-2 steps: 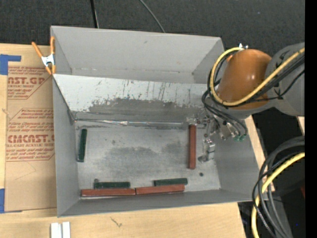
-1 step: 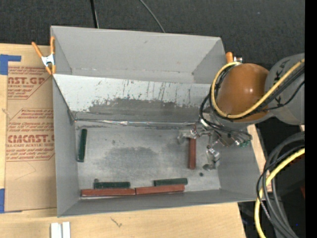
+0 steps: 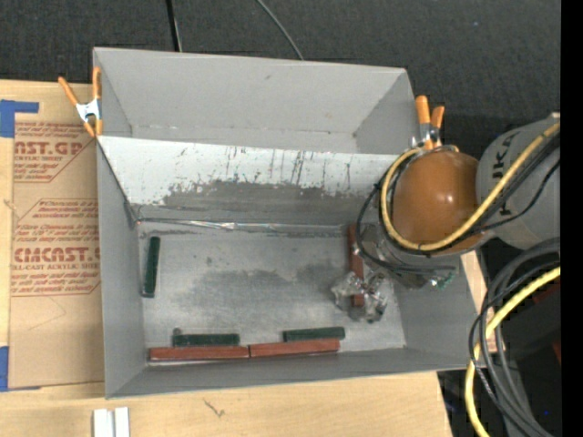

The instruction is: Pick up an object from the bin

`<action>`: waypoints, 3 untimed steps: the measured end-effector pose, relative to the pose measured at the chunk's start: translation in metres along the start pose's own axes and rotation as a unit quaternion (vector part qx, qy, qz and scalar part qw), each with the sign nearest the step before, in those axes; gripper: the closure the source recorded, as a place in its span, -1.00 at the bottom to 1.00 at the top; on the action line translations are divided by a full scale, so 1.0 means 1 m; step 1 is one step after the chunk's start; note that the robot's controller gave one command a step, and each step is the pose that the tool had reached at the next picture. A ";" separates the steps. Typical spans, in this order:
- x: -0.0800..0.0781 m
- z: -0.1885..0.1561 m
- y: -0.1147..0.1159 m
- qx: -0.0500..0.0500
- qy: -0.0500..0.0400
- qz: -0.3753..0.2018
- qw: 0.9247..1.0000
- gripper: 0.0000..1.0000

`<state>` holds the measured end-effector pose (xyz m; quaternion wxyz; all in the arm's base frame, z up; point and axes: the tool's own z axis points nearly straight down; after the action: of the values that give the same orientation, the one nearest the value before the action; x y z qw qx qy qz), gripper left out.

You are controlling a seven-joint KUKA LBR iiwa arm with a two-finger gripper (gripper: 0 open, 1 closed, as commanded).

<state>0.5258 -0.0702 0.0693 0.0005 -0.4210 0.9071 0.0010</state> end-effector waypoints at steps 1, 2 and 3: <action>0.000 0.000 0.000 0.000 0.000 0.000 1.000 1.00; 0.005 -0.031 0.033 0.000 0.000 -0.149 0.989 -1.00; 0.006 -0.030 0.033 0.000 0.000 -0.148 0.989 -1.00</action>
Offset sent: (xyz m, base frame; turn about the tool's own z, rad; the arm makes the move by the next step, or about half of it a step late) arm -0.0285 0.0150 0.0310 -0.2980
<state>0.4971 -0.0532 0.0998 0.0001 -0.5509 0.8346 0.0012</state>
